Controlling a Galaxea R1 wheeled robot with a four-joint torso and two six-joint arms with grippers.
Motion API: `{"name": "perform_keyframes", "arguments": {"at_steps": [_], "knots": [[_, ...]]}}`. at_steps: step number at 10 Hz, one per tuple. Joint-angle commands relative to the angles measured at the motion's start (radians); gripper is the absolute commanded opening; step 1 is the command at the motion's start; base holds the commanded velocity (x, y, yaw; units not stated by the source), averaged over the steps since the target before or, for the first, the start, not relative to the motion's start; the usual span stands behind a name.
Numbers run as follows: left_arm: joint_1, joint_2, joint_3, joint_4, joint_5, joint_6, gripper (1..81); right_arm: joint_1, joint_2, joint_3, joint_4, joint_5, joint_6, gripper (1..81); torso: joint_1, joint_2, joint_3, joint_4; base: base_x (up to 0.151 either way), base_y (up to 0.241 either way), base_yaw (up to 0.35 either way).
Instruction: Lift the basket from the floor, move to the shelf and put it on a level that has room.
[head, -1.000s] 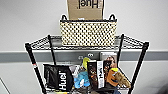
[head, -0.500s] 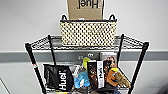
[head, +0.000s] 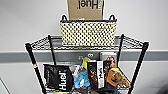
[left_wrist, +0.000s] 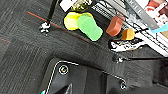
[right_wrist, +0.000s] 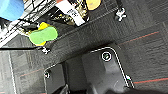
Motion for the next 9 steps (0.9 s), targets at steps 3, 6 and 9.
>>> {"name": "perform_keyframes", "arguments": {"at_steps": [3, 6, 9], "knots": [[0.026, 0.137, -0.165, 0.061, 0.021, 0.002, 81.1, -0.007, 0.167, -0.217, 0.015, -0.046, -0.091, 81.1, 0.000, 0.000, 0.000, 0.000, 0.000, 0.000, 0.000], [0.046, 0.237, -0.266, 0.068, 0.023, 0.002, 81.1, -0.047, 0.260, -0.318, 0.015, -0.041, -0.122, 81.1, -0.001, 0.000, 0.001, 0.000, 0.000, 0.000, 0.000], [0.061, 0.359, -0.400, 0.114, 0.024, 0.002, 81.1, -0.090, 0.393, -0.493, 0.009, -0.035, -0.165, 81.1, -0.001, 0.000, 0.001, 0.000, 0.000, 0.000, 0.000]]}}
